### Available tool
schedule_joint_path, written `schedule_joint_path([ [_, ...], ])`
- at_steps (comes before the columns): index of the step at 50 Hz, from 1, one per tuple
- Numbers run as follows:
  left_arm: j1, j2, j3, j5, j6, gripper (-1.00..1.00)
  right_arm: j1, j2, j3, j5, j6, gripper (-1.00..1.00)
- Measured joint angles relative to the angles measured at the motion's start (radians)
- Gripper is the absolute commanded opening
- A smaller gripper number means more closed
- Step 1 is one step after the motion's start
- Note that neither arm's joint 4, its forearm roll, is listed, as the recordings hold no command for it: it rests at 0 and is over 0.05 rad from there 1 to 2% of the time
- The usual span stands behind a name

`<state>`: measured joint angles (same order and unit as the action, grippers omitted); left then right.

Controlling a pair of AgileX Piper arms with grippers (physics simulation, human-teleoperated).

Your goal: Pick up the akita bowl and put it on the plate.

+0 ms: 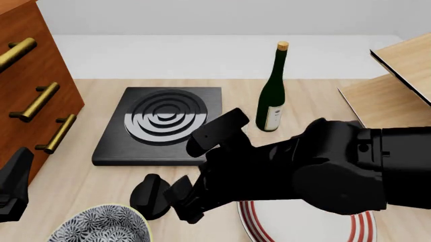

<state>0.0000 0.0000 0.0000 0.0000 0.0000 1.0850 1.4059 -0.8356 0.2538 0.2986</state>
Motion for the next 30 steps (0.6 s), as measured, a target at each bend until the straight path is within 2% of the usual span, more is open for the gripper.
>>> schedule_joint_path([
  [30,0.000,0.000,0.000,0.000,0.000,1.00,0.032,0.182,-0.038,-0.138,0.056,1.00],
])
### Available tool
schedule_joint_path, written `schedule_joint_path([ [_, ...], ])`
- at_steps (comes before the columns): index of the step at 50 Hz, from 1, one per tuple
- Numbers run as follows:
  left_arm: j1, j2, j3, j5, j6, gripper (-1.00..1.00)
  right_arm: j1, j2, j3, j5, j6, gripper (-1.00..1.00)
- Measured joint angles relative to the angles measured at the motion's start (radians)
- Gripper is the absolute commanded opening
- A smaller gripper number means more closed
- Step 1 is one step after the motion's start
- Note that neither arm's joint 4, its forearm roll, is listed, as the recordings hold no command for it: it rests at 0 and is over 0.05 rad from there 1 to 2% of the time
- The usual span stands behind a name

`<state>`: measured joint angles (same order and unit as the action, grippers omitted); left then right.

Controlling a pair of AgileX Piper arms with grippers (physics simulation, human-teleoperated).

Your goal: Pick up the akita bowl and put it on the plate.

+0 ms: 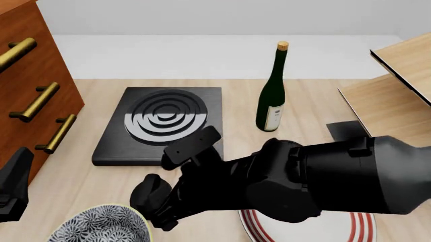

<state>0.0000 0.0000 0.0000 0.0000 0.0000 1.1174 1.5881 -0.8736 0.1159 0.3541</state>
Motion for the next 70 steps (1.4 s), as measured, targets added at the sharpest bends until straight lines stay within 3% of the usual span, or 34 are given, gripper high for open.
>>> schedule_joint_path([
  [56,0.000,0.000,0.000,0.000,0.000,1.00,0.116,0.286,-0.044,-0.202,0.067,1.00],
  [57,0.000,0.000,0.000,0.000,0.000,1.00,0.116,0.287,-0.045,-0.202,0.068,-1.00],
  [70,0.000,0.000,0.000,0.000,0.000,1.00,0.097,0.220,-0.037,-0.172,0.048,-1.00],
])
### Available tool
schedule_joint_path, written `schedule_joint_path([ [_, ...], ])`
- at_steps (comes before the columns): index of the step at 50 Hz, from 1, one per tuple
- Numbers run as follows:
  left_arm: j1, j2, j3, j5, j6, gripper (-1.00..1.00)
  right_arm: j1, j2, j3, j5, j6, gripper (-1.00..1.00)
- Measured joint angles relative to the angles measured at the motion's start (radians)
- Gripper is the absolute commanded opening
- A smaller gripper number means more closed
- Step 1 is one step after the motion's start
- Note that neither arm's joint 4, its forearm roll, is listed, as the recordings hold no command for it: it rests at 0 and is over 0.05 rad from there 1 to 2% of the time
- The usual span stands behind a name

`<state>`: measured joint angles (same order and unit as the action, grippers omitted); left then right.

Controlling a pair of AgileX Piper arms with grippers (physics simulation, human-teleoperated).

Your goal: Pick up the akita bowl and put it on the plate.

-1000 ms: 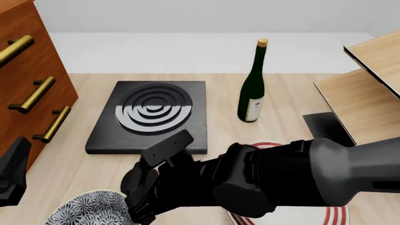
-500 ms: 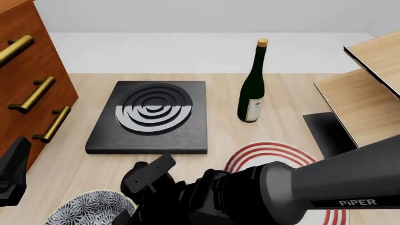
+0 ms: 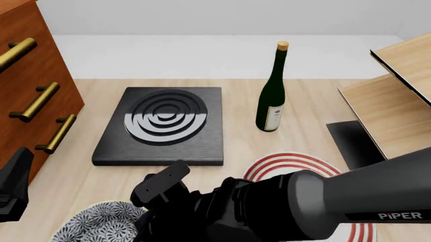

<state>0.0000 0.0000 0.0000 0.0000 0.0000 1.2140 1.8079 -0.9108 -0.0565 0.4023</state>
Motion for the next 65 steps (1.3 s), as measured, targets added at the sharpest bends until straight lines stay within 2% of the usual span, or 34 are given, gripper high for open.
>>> schedule_joint_path([
  [17,0.000,0.000,0.000,0.000,0.000,1.00,-0.075,-0.186,0.049,0.091,-0.054,-1.00],
  [33,0.000,0.000,0.000,0.000,0.000,1.00,-0.263,-0.451,0.186,0.178,-0.080,-1.00],
  [43,0.000,0.000,0.000,0.000,0.000,1.00,-0.426,-0.620,0.279,0.252,-0.086,-1.00],
  [56,0.000,0.000,0.000,0.000,0.000,1.00,-0.609,-0.756,0.387,0.307,-0.089,-1.00],
  [65,0.000,0.000,0.000,0.000,0.000,1.00,-0.715,-0.799,0.446,0.315,-0.101,-1.00],
])
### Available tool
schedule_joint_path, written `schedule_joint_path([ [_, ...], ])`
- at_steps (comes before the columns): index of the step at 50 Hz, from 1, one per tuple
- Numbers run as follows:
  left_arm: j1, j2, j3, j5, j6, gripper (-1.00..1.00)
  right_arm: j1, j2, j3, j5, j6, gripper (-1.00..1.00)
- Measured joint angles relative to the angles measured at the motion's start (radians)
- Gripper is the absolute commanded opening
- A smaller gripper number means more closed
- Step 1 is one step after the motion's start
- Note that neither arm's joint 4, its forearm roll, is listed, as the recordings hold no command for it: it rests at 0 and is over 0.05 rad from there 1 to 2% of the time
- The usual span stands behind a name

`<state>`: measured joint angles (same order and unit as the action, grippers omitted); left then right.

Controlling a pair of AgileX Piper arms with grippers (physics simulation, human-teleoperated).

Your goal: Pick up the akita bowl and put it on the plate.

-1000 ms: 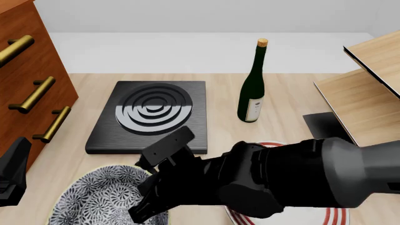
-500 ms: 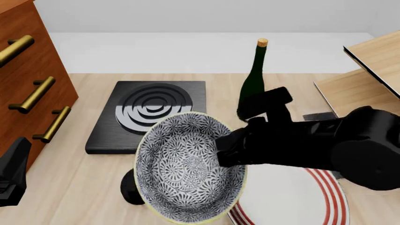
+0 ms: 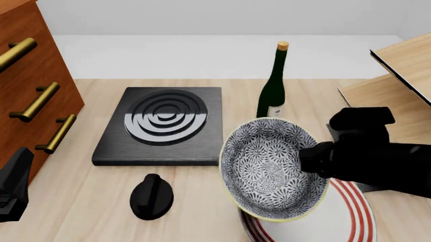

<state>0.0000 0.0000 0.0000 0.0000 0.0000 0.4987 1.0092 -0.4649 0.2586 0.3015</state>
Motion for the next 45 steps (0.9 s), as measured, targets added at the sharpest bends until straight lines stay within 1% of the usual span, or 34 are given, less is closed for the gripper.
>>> schedule_joint_path([
  [7,0.000,0.000,0.000,0.000,0.000,1.00,-0.068,-0.001,0.041,-0.021,-0.006,-1.00],
  [13,0.000,0.000,0.000,0.000,0.000,1.00,-0.127,0.035,0.078,-0.069,-0.025,-1.00],
  [21,0.000,0.000,0.000,0.000,0.000,1.00,-0.183,0.071,0.135,-0.128,-0.041,-1.00],
  [35,0.000,0.000,0.000,0.000,0.000,1.00,-0.234,0.049,0.208,-0.167,-0.042,-1.00],
  [45,0.000,0.000,0.000,0.000,0.000,1.00,-0.253,0.058,0.250,-0.221,-0.031,-1.00],
])
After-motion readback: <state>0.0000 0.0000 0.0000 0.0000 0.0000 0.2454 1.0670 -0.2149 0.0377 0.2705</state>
